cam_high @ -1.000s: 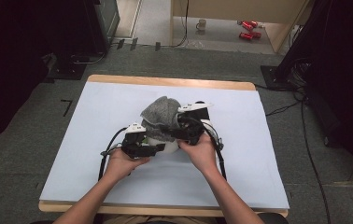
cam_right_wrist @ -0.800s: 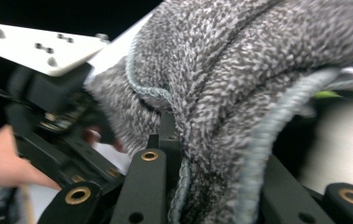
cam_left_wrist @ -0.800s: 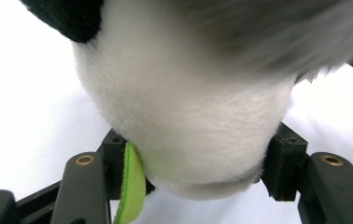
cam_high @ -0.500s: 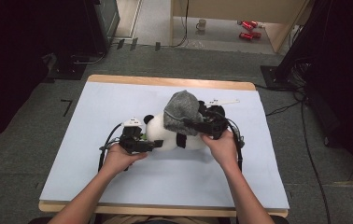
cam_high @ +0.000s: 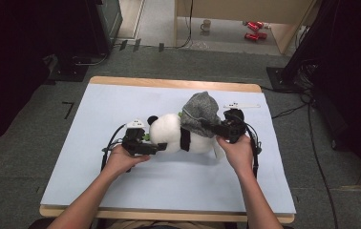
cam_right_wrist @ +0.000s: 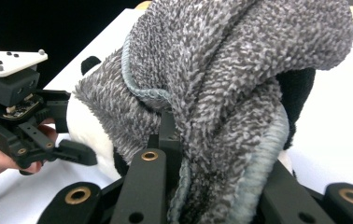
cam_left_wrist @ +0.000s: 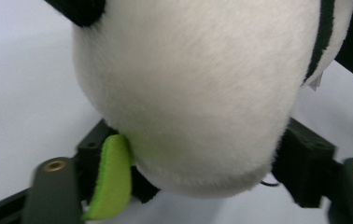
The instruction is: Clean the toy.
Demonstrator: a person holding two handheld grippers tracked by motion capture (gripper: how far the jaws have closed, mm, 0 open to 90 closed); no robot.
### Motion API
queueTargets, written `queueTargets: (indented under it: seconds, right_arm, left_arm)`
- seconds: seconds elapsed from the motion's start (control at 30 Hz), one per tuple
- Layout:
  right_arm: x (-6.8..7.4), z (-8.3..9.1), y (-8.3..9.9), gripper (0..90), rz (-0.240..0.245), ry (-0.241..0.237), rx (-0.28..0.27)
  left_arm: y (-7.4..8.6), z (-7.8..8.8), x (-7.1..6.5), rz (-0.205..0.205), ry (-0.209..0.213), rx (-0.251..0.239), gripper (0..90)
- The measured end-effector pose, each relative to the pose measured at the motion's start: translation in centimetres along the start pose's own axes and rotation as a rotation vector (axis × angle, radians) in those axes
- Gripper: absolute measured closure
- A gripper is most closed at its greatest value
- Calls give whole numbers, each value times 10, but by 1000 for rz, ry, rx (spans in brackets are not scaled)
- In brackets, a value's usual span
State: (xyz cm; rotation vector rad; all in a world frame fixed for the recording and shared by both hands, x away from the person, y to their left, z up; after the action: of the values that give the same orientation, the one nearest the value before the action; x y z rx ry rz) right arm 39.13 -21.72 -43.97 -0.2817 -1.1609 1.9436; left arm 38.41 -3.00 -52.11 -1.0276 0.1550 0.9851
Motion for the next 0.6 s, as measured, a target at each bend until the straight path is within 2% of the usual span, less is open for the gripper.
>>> queueTargets:
  seconds: [0.07,0.13,0.33,0.5,0.6]
  right_arm:
    - [0,-3,1,779,2,20,-25]
    - [0,-6,1,778,26,39,-40]
    - [-1,-6,1,776,27,50,-57]
    - [-4,-9,-3,770,12,41,-70]
    - [-6,-11,-6,767,-6,33,-85]
  left_arm:
    - [0,0,1,-11,-1,-2,211]
    - [0,0,3,-27,-5,-6,200]
    - [5,0,4,-154,-25,-25,198]
    - [5,-4,9,-163,-11,-59,194]
    - [6,-12,13,-149,-10,-78,182]
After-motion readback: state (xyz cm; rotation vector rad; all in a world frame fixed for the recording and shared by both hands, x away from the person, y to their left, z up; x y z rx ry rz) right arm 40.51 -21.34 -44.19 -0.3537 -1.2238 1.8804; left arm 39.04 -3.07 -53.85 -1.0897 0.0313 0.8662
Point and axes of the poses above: each handheld gripper's, and its own axes: z roughly backward along the jaws, y roughly out of its underside, x roughly to its left, the point moved 10 cm from there along -z, roughly forward along the jaws, and after that the axes turned 13 degrees about z, right-handed, at the moved point
